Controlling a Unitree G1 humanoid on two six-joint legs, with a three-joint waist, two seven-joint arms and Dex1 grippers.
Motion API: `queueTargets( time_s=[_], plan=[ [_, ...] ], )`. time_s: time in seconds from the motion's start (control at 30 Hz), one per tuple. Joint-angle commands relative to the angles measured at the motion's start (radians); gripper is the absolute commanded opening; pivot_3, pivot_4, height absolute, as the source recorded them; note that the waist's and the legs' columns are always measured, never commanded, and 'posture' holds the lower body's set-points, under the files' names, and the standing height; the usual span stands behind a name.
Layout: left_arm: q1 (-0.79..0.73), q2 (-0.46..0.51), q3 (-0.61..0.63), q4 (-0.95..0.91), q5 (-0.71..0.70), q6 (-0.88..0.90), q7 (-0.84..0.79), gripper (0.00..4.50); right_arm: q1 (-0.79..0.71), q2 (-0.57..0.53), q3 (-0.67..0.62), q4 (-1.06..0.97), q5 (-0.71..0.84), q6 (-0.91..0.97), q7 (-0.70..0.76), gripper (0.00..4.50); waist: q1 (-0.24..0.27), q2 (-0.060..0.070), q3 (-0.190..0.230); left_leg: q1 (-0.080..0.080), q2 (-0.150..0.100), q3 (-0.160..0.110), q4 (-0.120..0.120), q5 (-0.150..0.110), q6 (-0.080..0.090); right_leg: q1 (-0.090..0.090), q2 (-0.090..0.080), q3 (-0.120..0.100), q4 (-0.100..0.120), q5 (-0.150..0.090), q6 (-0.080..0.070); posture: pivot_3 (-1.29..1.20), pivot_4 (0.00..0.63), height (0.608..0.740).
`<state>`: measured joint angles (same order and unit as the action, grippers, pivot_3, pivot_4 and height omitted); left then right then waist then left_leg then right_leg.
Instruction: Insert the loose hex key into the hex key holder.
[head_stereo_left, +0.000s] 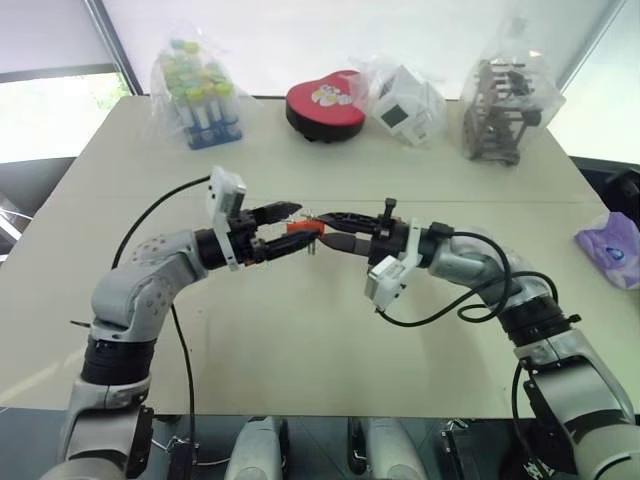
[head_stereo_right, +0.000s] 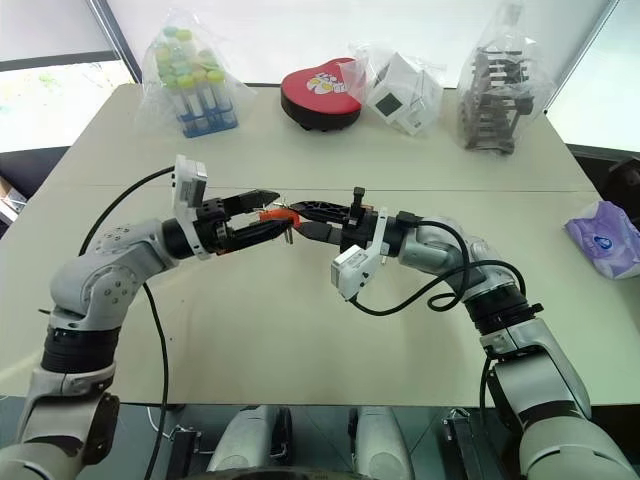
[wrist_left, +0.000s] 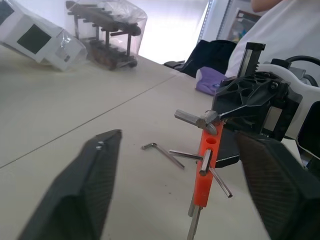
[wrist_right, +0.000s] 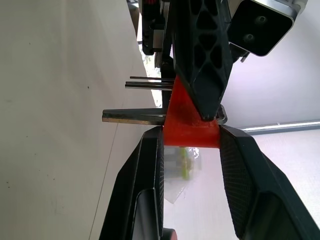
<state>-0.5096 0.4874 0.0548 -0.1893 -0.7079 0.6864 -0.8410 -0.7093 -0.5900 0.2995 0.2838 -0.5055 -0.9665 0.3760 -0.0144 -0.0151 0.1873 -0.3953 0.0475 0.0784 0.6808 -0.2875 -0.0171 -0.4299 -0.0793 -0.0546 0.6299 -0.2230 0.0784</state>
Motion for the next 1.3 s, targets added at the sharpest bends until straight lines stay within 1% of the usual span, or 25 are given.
queueTargets(
  time_s=[0.03, 0.1, 0.13, 0.17, 0.5, 0.57, 0.6, 0.67, 0.7, 0.73, 0.87, 0.9, 0.93, 1.0, 1.03, 1.07, 1.1, 1.17, 1.27, 1.3],
  plan=[
    [-0.012, -0.003, 0.016, -0.013, -0.002, -0.019, 0.005, 1.70, -0.019, -0.007, -0.014, -0.018, 0.023, -0.004, -0.005, 0.98, 0.000, 0.000, 0.000, 0.000, 0.000, 0.000, 0.000, 0.000, 0.000, 0.000, 0.000, 0.000, 0.000, 0.000, 0.000, 0.00, 0.150, 0.740],
    [-0.009, -0.004, 0.015, -0.016, -0.001, -0.018, 0.003, 0.62, -0.018, -0.007, -0.013, -0.020, 0.024, -0.001, -0.005, 0.98, 0.001, 0.000, 0.000, 0.000, 0.000, 0.000, 0.000, 0.000, 0.000, 0.000, 0.000, 0.000, 0.000, 0.000, 0.000, 0.00, 0.150, 0.740],
    [-0.006, -0.003, 0.013, -0.019, -0.002, -0.015, 0.001, 0.19, -0.018, -0.006, -0.013, -0.021, 0.023, 0.000, -0.005, 0.98, 0.001, 0.000, 0.000, 0.000, 0.000, 0.000, 0.000, 0.000, 0.000, 0.000, 0.000, 0.000, 0.000, 0.000, 0.000, 0.00, 0.150, 0.740],
    [-0.004, -0.002, 0.011, -0.022, -0.003, -0.012, -0.002, 0.02, -0.018, -0.006, -0.013, -0.022, 0.023, 0.001, -0.005, 0.98, 0.000, 0.000, 0.000, 0.000, 0.000, 0.000, 0.000, 0.000, 0.000, 0.000, 0.000, 0.000, 0.000, 0.000, 0.000, 0.00, 0.150, 0.740],
    [0.001, 0.000, 0.002, -0.032, -0.003, -0.003, 0.001, 0.02, -0.022, -0.008, -0.021, -0.025, 0.027, 0.010, -0.004, 0.98, 0.000, 0.000, 0.000, 0.000, 0.000, 0.000, 0.000, 0.000, 0.000, 0.000, 0.000, 0.000, 0.000, 0.000, 0.000, 0.00, 0.150, 0.740],
    [0.000, -0.001, 0.001, -0.033, -0.002, -0.003, 0.002, 0.00, -0.023, -0.009, -0.022, -0.025, 0.028, 0.012, -0.004, 2.02, 0.001, 0.000, 0.000, 0.000, 0.000, 0.000, 0.000, 0.000, 0.000, 0.000, 0.000, 0.000, 0.000, 0.000, 0.000, 0.00, 0.150, 0.740],
    [0.000, -0.002, 0.000, -0.033, -0.002, -0.004, 0.003, 0.00, -0.023, -0.010, -0.024, -0.026, 0.026, 0.012, -0.006, 2.38, 0.000, 0.000, 0.000, 0.000, 0.000, 0.000, 0.000, 0.000, 0.000, 0.000, 0.000, 0.000, 0.000, 0.000, 0.000, 0.00, 0.150, 0.740],
    [-0.002, -0.002, 0.000, -0.031, 0.000, -0.007, 0.005, 0.00, -0.024, -0.011, -0.027, -0.028, 0.021, 0.023, -0.006, 3.42, 0.000, 0.000, 0.000, 0.000, 0.000, 0.000, 0.000, 0.000, 0.000, 0.000, 0.000, 0.000, 0.000, 0.000, 0.000, 0.00, 0.150, 0.740],
    [-0.002, -0.002, -0.001, -0.031, 0.000, -0.008, 0.006, 0.00, -0.023, -0.014, -0.028, -0.030, 0.021, 0.026, -0.004, 4.06, 0.001, 0.000, 0.000, 0.000, 0.000, 0.000, 0.000, 0.000, 0.000, 0.000, 0.000, 0.000, 0.000, 0.000, 0.000, 0.00, 0.150, 0.740],
    [-0.002, -0.002, -0.001, -0.030, 0.001, -0.010, 0.007, 0.00, -0.023, -0.020, -0.029, -0.030, 0.026, 0.030, 0.003, 4.44, 0.001, 0.000, 0.000, 0.000, 0.000, 0.000, 0.000, 0.000, 0.000, 0.000, 0.000, 0.000, 0.000, 0.000, 0.000, 0.00, 0.150, 0.740],
    [-0.003, -0.004, -0.003, -0.030, 0.017, -0.028, 0.016, 0.00, -0.011, -0.052, -0.042, -0.031, 0.065, 0.068, 0.033, 4.44, 0.001, 0.000, 0.000, 0.000, 0.000, 0.000, 0.000, 0.000, 0.000, 0.000, 0.000, 0.000, 0.000, 0.000, 0.000, 0.00, 0.150, 0.740],
    [-0.003, -0.005, -0.004, -0.031, 0.028, -0.039, 0.021, 0.00, 0.003, -0.057, -0.056, -0.031, 0.110, 0.141, 0.067, 4.44, 0.001, 0.000, 0.000, 0.000, 0.000, 0.000, 0.000, 0.000, 0.000, 0.000, 0.000, 0.000, 0.000, 0.000, 0.000, 0.00, 0.150, 0.740],
    [-0.001, -0.004, -0.009, -0.028, 0.051, -0.059, 0.025, 0.00, 0.030, -0.052, -0.089, -0.051, 0.197, 0.320, 0.132, 4.44, 0.002, 0.000, 0.000, 0.000, 0.000, 0.000, 0.000, 0.000, 0.000, 0.000, 0.000, 0.000, 0.000, 0.000, 0.000, 0.00, 0.150, 0.740],
    [0.003, -0.006, -0.016, -0.024, 0.079, -0.085, 0.029, 0.00, 0.071, -0.039, -0.138, -0.110, 0.324, 0.614, 0.224, 4.44, 0.005, 0.000, 0.000, 0.000, 0.000, 0.000, 0.000, 0.000, 0.000, 0.001, 0.000, 0.000, 0.000, 0.000, 0.000, 0.00, 0.150, 0.740],
    [0.005, -0.009, -0.016, -0.021, 0.087, -0.095, 0.033, 0.00, 0.093, -0.023, -0.169, -0.186, 0.405, 0.869, 0.266, 4.44, 0.005, 0.000, 0.000, 0.000, 0.000, 0.000, 0.001, 0.000, 0.000, 0.001, 0.000, 0.000, 0.000, 0.000, 0.000, 0.00, 0.150, 0.740],
    [0.007, -0.013, -0.017, -0.019, 0.096, -0.105, 0.035, 0.00, 0.101, -0.012, -0.201, -0.276, 0.488, 1.181, 0.294, 4.44, 0.005, 0.000, 0.000, 0.000, 0.000, 0.000, 0.001, 0.000, 0.001, 0.001, 0.000, 0.000, 0.000, 0.000, 0.000, 0.00, 0.150, 0.740],
    [0.010, -0.015, -0.020, -0.017, 0.106, -0.115, 0.037, 0.00, 0.100, 0.002, -0.232, -0.356, 0.554, 1.462, 0.305, 4.44, 0.005, 0.000, 0.000, 0.000, 0.000, -0.001, 0.001, 0.000, 0.001, 0.001, -0.001, 0.000, 0.000, 0.000, 0.000, 0.00, 0.150, 0.740],
    [0.013, -0.020, -0.023, -0.014, 0.116, -0.129, 0.040, 0.00, 0.069, 0.028, -0.275, -0.460, 0.643, 1.874, 0.297, 4.44, 0.004, 0.001, 0.000, 0.000, 0.001, -0.001, 0.001, -0.001, 0.002, 0.001, -0.001, 0.000, 0.001, 0.000, 0.000, 0.00, 0.150, 0.740],
    [0.014, -0.028, -0.025, -0.009, 0.124, -0.139, 0.043, 0.00, 0.004, 0.117, -0.355, -0.526, 0.699, 2.294, 0.220, 4.44, -0.001, 0.001, 0.000, 0.001, 0.002, -0.002, 0.001, -0.002, 0.003, 0.000, 0.000, 0.000, 0.002, 0.000, -0.001, 0.00, 0.150, 0.740],
    [0.014, -0.031, -0.026, -0.008, 0.127, -0.141, 0.044, 0.00, -0.009, 0.137, -0.370, -0.536, 0.701, 2.376, 0.199, 4.44, 0.000, 0.001, 0.000, 0.001, 0.002, -0.002, 0.000, -0.002, 0.004, -0.001, 0.000, 0.000, 0.002, 0.000, -0.001, 0.00, 0.150, 0.740]
  ],
)
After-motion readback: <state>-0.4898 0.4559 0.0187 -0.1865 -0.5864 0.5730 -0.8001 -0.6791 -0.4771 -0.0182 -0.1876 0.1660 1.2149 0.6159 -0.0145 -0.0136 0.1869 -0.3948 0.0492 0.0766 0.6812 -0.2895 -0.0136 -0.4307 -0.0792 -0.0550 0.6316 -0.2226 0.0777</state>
